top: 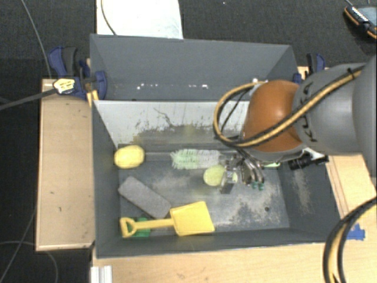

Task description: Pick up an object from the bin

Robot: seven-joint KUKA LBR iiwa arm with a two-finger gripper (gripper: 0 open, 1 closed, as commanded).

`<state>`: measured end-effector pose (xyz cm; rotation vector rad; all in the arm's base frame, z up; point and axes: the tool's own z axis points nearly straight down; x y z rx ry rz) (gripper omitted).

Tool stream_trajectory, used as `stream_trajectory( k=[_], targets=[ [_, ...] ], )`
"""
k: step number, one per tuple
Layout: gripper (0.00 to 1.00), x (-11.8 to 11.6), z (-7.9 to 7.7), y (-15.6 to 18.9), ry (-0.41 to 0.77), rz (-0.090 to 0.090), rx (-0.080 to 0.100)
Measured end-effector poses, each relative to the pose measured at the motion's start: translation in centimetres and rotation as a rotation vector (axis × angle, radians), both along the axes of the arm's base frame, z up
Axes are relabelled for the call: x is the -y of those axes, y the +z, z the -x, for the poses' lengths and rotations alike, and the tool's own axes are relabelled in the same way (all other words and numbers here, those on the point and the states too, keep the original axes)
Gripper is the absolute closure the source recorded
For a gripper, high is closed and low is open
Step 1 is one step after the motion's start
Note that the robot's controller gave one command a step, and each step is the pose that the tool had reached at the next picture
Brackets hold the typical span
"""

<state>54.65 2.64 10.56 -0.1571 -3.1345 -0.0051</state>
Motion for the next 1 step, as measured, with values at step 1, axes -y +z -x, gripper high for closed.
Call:
stream_trajectory(
  k=[1],
  targets=[
    [1.0, 0.0, -0.13, 2.87, 0.001, 0.0, 0.005]
  ],
)
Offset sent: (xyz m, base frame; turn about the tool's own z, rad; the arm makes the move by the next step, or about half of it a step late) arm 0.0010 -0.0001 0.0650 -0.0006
